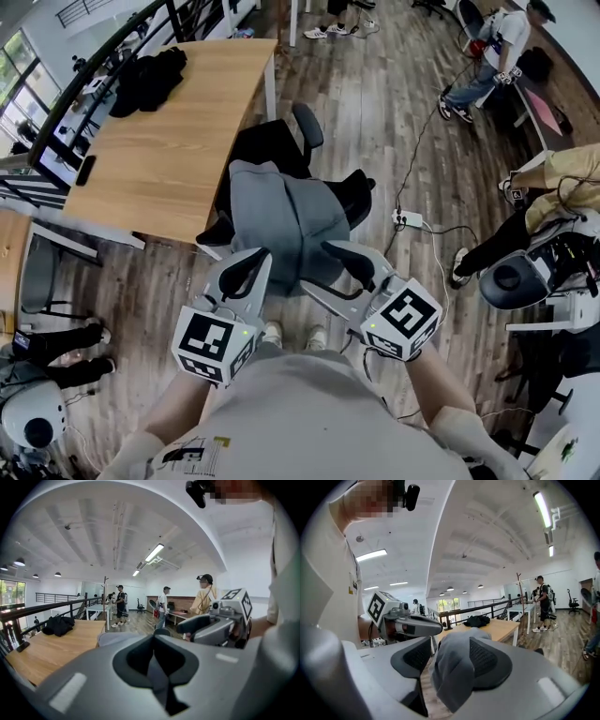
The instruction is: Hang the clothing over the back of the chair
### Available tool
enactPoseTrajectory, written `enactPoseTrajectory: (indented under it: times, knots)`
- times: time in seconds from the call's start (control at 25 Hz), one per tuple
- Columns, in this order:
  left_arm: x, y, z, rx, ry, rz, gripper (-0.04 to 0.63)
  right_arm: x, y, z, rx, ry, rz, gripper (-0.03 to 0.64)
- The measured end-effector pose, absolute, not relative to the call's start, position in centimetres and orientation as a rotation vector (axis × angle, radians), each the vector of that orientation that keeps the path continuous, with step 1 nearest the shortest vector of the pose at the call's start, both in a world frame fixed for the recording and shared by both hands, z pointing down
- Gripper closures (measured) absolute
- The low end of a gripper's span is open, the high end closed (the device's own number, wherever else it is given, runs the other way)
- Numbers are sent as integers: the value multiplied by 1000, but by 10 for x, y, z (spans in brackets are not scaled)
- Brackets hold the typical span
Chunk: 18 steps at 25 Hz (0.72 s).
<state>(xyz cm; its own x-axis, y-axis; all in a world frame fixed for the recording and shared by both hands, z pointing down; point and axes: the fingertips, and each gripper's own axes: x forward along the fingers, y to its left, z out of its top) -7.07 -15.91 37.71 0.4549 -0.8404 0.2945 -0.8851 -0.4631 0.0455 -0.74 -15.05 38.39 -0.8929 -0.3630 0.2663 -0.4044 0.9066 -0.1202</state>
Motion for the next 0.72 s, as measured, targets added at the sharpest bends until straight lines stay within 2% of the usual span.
enactPoseTrajectory:
  times: [0.32, 0.72]
  knots:
    - [-64, -166, 321, 2627, -1548, 277, 592, -5, -170, 334, 713, -2939, 173, 385]
    - [-54, -166, 271, 2748, -1568, 196, 592, 13, -180, 283, 955, -3050, 146, 470]
